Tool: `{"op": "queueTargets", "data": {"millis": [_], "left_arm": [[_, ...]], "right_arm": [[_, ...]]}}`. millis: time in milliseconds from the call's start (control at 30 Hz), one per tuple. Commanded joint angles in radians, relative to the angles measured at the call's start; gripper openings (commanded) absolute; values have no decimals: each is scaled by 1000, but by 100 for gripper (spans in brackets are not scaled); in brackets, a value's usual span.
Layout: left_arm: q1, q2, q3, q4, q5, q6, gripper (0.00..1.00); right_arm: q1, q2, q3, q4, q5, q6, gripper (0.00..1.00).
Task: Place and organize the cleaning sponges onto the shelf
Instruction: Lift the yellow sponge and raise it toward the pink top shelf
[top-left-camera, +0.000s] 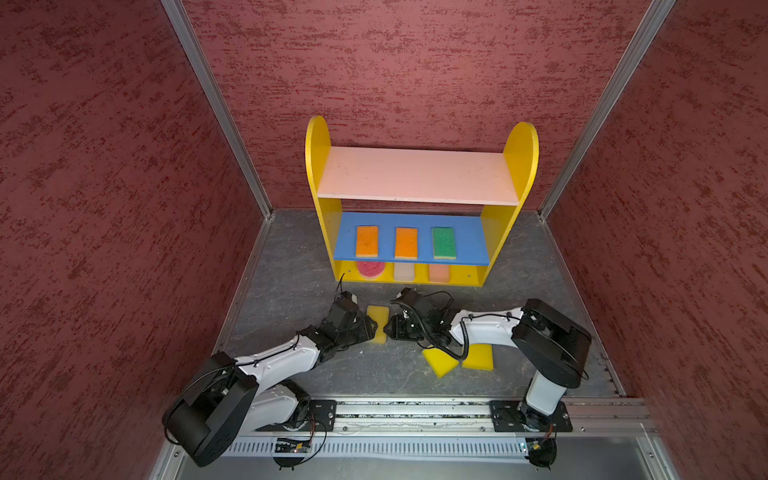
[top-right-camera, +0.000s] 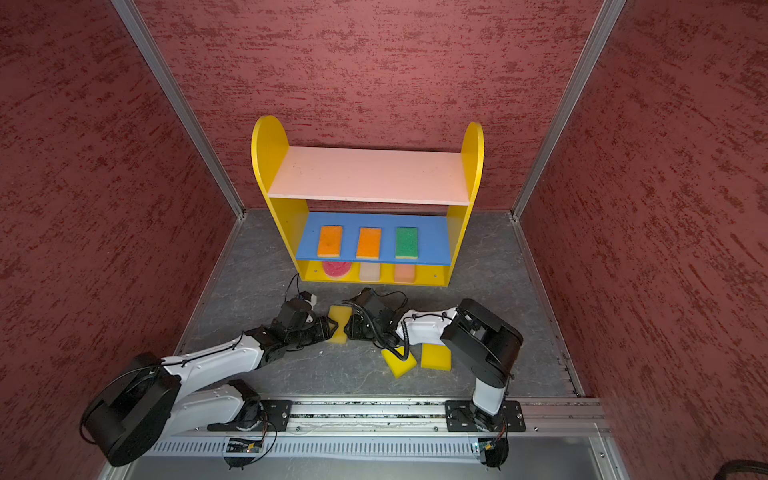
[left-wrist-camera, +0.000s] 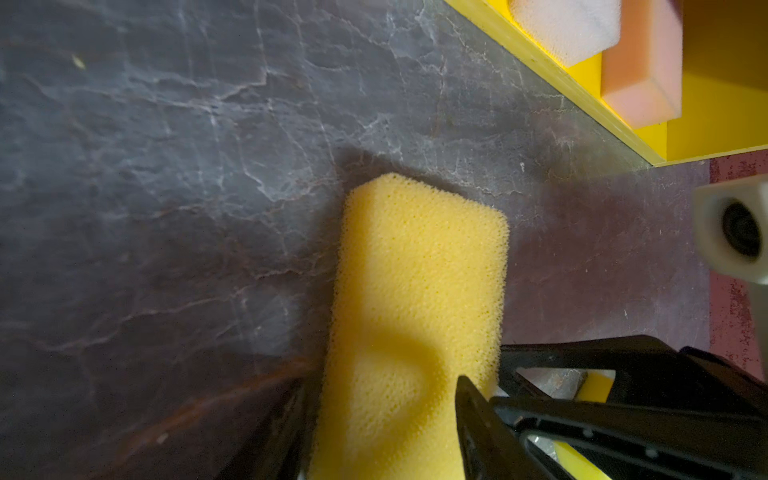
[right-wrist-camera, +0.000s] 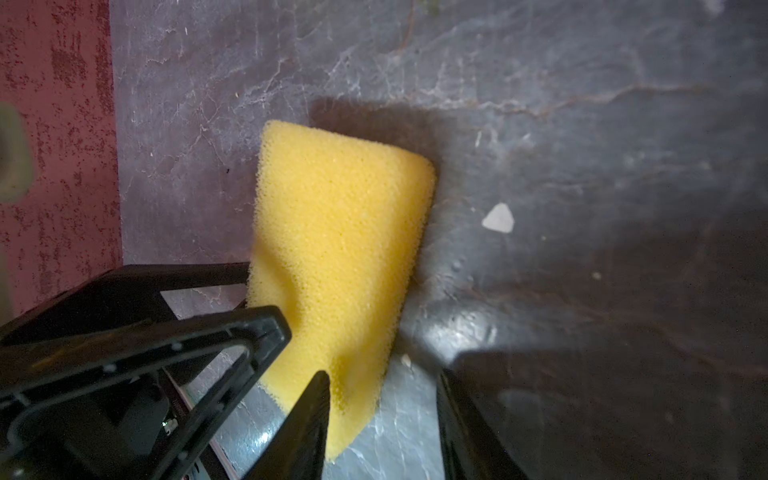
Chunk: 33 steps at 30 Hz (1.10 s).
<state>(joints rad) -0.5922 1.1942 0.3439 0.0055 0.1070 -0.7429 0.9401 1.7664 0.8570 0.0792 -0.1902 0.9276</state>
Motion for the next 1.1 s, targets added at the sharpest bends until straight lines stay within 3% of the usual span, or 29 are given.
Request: {"op": "queueTargets", "data": {"millis": [0,100,200,333,633,1067], "left_arm": [[-1,17,-11,29,15,13,48],[-2,29,-3,32,26,6,41],[-1,14,5,14,32,-2,33],[-1,-70,27,-52,17,-4,26],[2,-293,190,-246,-21,23,20],[8,-426,351,-315,-96,72,12]], "right_arm": [[-6,27,5,52,-15,29,43],[-6,61,33,59,-35,28,31],[-6,46,46,47,-21,23,12],[-6,-7,58,18,6,9,0],[-1,-138,167,-102,36,-53,0],[3,-363,324,-209,135,-161,0]]}}
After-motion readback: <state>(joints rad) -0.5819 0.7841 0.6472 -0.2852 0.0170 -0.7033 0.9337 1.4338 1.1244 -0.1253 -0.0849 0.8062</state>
